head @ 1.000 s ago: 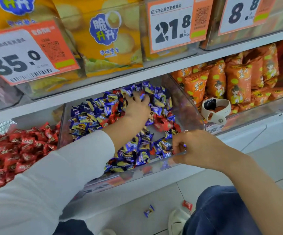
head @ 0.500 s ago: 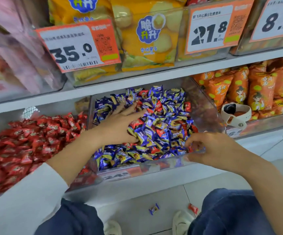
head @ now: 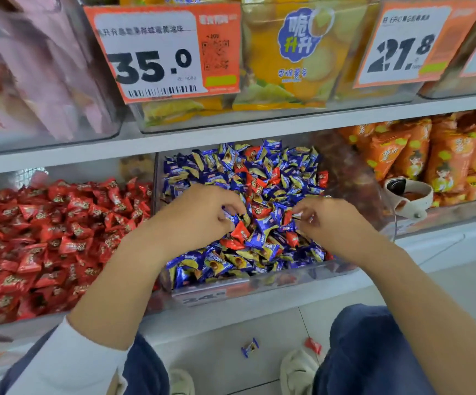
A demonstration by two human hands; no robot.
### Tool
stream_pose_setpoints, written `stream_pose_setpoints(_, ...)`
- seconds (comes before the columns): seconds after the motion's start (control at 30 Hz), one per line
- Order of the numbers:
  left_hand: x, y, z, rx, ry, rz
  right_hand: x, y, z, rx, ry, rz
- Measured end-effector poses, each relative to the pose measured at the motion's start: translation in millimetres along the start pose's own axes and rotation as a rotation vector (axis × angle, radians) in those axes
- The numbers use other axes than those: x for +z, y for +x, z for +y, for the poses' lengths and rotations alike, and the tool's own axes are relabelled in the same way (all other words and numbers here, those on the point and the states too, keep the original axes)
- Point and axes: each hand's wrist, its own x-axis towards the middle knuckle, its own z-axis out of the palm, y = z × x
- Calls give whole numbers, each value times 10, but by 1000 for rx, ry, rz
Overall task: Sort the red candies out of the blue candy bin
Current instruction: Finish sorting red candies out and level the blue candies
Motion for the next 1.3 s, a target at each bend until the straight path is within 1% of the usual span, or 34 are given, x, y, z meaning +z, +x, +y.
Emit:
stream_pose_setpoints(0.07,127,-1,30,31,102,-136,33,105,7,36,24,-6)
stream_pose_setpoints(0.1,202,4,32,42,152,-171,43,151,14,52,63,-50)
stream_pose_setpoints(0.13,270,10,32,49,189,-184,41,183,20,72,125,-133)
stream_pose_setpoints(0.2,374,35,26,45,239,-160,28,210,23,120,228,-375)
stream_pose_setpoints(0.23,406,55,18,36,252,-136,33,207,20,116,203,-474)
stream_pose_setpoints(0.27,424,71,11,28,252,-113,49,195,16,97,154,-525)
stream_pose_setpoints(0.3,425,86,12,21,249,-97,77,184,18,79,98,-536)
stream_pose_setpoints(0.4,409,101,2,20,220,-63,192,141,17,40,-21,-460)
stream_pose_setpoints(0.5,380,101,-53,7,153,-33,207,107,33,32,-41,-400)
stream_pose_setpoints(0.6,330,68,-78,-14,109,-3,130,110,123,39,56,-302)
stream_pose_setpoints(0.77,349,61,-72,-17,156,8,34,89,198,40,251,-157)
stream_pose_setpoints(0.9,324,73,-84,-33,102,32,20,112,216,147,432,-91)
stream_pose_setpoints(0.97,316,70,-81,-35,70,59,36,136,225,208,459,-69)
stream_pose_setpoints(1.0,309,69,-68,-35,50,81,47,140,218,213,434,-71)
stream_pose_setpoints(1.13,277,82,-44,-70,-15,172,144,132,163,95,119,-153)
stream_pose_setpoints(1.2,274,86,-31,-70,-73,210,194,135,129,96,107,-170)
stream_pose_setpoints(1.3,302,87,14,-29,-131,213,223,157,98,110,89,-176)
